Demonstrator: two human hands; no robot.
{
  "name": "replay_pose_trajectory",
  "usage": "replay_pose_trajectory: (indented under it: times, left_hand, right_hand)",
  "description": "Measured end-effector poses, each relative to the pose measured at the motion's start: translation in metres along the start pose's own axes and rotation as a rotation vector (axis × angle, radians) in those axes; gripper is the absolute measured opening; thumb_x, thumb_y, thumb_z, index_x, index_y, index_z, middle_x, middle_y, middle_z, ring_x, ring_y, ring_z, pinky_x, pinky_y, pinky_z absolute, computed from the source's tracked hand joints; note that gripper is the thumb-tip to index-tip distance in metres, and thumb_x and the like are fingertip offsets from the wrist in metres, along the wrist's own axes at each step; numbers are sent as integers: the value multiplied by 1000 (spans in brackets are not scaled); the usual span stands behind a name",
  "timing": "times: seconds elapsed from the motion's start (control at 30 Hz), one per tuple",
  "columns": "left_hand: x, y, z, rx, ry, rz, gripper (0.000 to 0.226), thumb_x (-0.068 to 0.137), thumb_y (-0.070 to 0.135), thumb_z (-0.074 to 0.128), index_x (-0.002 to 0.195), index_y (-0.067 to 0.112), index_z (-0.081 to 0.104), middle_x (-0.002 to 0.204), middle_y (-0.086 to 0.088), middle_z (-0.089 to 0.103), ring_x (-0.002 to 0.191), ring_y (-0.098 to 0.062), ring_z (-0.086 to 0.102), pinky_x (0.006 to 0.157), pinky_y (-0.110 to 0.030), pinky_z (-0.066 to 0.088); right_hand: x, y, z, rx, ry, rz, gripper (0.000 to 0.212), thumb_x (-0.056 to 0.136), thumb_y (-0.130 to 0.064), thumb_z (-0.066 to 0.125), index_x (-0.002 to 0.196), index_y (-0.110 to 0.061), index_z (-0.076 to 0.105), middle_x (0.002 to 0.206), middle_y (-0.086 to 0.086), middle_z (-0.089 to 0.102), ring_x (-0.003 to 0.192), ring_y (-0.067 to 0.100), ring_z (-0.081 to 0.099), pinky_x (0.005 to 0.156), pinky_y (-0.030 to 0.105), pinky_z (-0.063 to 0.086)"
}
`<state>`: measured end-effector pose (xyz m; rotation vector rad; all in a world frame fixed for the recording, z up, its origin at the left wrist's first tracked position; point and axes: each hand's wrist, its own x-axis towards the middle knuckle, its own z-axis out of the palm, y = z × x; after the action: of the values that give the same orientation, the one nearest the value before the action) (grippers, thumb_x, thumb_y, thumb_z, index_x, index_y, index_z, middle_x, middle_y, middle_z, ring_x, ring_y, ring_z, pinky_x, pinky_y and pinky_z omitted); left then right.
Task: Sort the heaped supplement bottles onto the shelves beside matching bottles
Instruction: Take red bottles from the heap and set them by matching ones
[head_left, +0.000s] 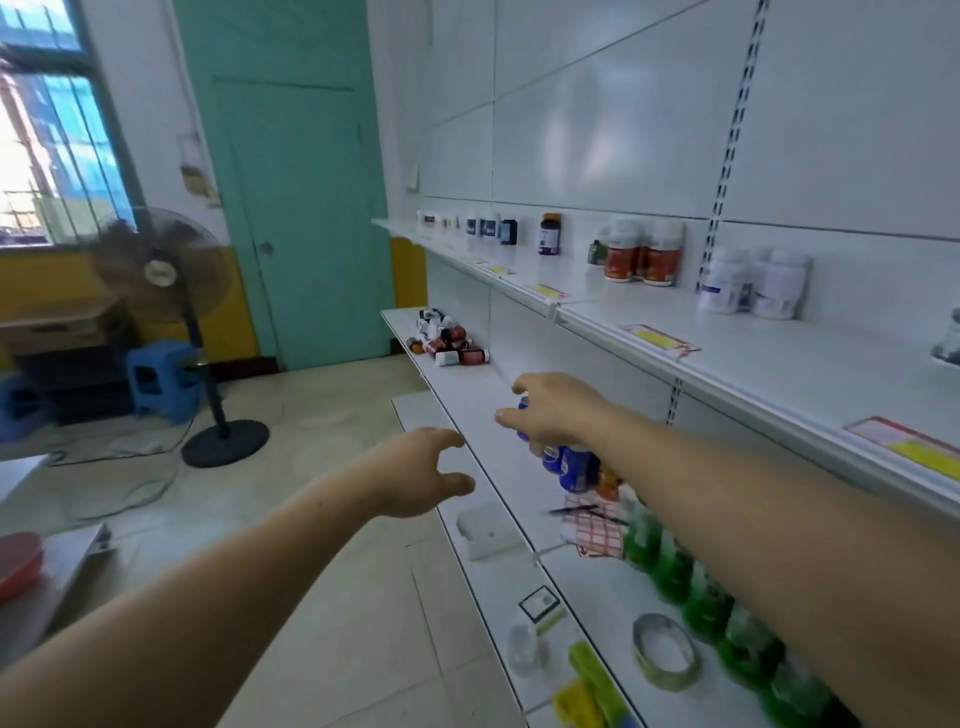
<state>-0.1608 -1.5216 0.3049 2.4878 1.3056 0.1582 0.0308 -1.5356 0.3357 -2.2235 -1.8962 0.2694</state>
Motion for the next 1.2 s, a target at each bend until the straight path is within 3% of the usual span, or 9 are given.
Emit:
replay_pose_trajectory:
  times: [0.17, 0.43, 0.97, 1.1, 1.2]
  left_hand:
    - [123, -93, -24, 29, -23, 37, 63, 90, 48, 55, 144, 25, 33, 151, 3, 32, 133, -19, 38, 107, -32, 33]
    - [308, -209, -69, -39, -113, 33, 58, 90, 45, 56, 141, 23, 39, 147, -2, 38, 131, -22, 41, 107, -36, 35]
    - [705, -441, -81, -61, -246, -68, 57, 90, 43, 57, 141, 22, 40, 146, -4, 40, 131, -23, 41, 105, -31, 34]
    - [791, -499, -86, -33, -293, -25, 59, 90, 43, 57, 141, 21, 39, 147, -5, 39, 130, -23, 43, 105, -32, 36]
    - [859, -546, -84, -5, -344, 27, 60, 90, 44, 56, 142, 21, 37, 149, -5, 36, 133, -24, 39, 106, -34, 34]
  right_hand:
    - [154, -36, 22, -7, 40, 39, 63, 92, -55, 48, 144, -20, 39, 145, 6, 44, 125, 26, 49, 99, 37, 43]
    - [362, -60, 36, 42, 24, 99, 63, 91, -55, 49, 143, -20, 40, 148, 4, 41, 131, 24, 42, 101, 36, 38]
    - [787, -31, 135, 218, -112, 286, 62, 88, -54, 55, 137, -18, 46, 138, 9, 50, 120, 28, 51, 94, 33, 43]
    - [871, -43, 163, 223, -112, 341, 62, 87, -55, 55, 136, -17, 46, 139, 10, 45, 119, 28, 50, 99, 36, 43]
    - [934, -50, 193, 250, -114, 418, 57, 88, -53, 55, 130, -15, 49, 131, 10, 50, 113, 27, 52, 95, 35, 45]
